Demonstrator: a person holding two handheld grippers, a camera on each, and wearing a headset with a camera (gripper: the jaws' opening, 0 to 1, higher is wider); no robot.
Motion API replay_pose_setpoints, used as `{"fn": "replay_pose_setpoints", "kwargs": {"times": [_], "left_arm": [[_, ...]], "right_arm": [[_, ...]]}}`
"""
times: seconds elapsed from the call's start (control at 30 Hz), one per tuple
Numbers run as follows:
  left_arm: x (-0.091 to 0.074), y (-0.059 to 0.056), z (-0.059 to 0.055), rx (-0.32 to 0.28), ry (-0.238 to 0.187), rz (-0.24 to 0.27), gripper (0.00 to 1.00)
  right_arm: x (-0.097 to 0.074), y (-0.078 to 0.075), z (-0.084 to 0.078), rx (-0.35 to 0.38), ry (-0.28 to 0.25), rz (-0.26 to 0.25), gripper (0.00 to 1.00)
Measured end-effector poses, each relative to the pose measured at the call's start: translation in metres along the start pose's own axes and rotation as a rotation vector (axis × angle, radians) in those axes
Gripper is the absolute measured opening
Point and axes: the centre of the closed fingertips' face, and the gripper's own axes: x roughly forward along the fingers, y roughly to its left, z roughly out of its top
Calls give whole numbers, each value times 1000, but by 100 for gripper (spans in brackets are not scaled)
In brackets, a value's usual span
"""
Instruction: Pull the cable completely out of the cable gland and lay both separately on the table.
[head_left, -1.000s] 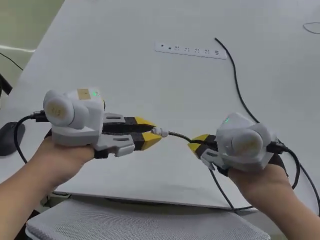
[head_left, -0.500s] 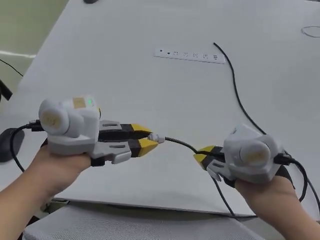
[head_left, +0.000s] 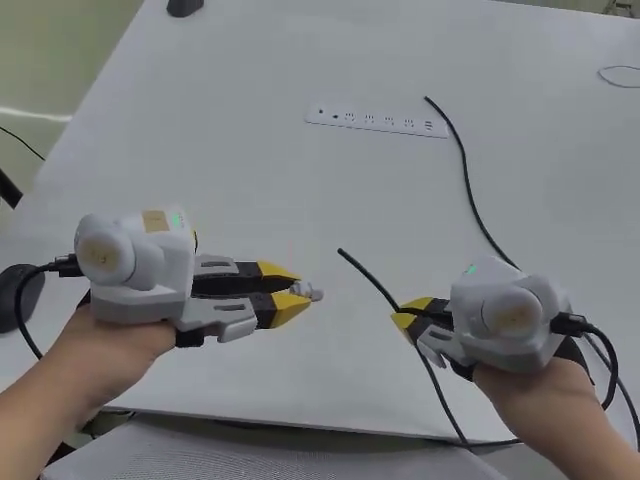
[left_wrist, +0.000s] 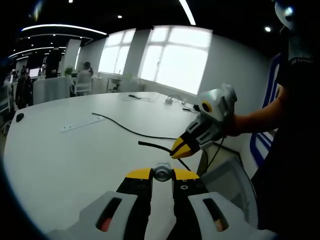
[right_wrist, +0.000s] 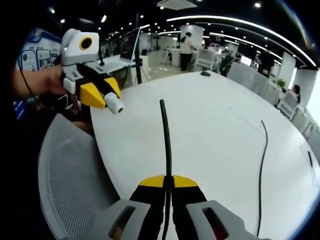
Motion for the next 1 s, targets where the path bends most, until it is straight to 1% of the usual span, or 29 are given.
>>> {"fn": "replay_pose_setpoints", "kwargs": {"times": [0.13,0.2,0.3,0.43,0.53,0.63,0.77,0.93,1.0], "left_arm": [[-1,2,-1,4,-2,-3,15],[-1,4,-4,-1,-5,-3,15],[0,5,-6,-4,-2,-3,15],[-2,6,-8,-6,-2,-7,15],[-4,9,-11,-9,-1,-6,15],[-5,12,-16,-13,6,-4,15],[-7,16,-21,-19,4,-5,15],[-6,20,-34,-29,17,-14,15],[-6,21,-37,-34,16,-20,15]], "right_arm": [[1,-1,9,0,-8,-2,0],[4,-2,13,-2,-9,-4,0],[8,-4,17,10,-5,-8,0],[13,-7,24,2,-2,-17,0],[17,-9,29,0,-1,-19,0],[22,-10,36,-3,1,-21,0],[31,-10,41,-14,12,-23,0],[43,-10,46,-40,30,-22,0],[48,-11,49,-33,35,-23,0]]}}
